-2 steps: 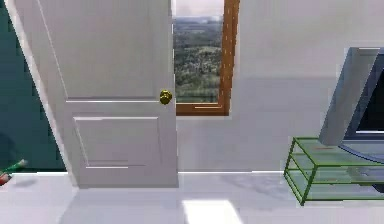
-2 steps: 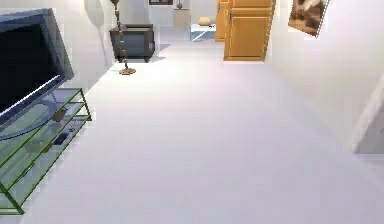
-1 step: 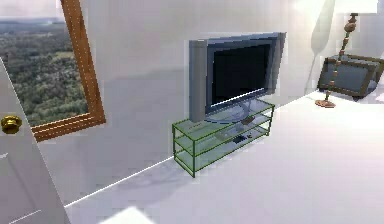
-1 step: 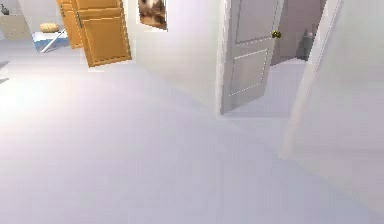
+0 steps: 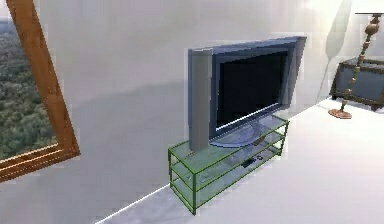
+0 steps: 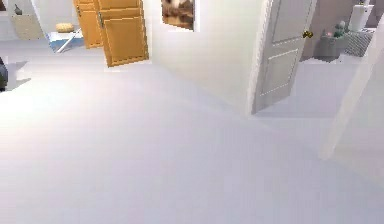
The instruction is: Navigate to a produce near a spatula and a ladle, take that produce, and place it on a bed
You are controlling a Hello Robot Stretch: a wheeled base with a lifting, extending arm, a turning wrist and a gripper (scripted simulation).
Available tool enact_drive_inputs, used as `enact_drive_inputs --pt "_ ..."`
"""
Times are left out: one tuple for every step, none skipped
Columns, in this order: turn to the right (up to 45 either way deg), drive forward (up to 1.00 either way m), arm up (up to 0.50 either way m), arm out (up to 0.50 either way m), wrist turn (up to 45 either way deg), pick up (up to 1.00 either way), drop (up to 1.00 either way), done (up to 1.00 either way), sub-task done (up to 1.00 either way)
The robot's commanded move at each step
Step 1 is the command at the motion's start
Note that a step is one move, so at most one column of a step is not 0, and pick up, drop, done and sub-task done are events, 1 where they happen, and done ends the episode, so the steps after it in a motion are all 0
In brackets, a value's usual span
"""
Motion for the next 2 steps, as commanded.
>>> enact_drive_inputs --pt "-45.0 0.00 0.00 0.00 0.0 0.00 0.00 0.00 0.00" --pt "-45.0 0.00 0.00 0.00 0.0 0.00 0.00 0.00 0.00"
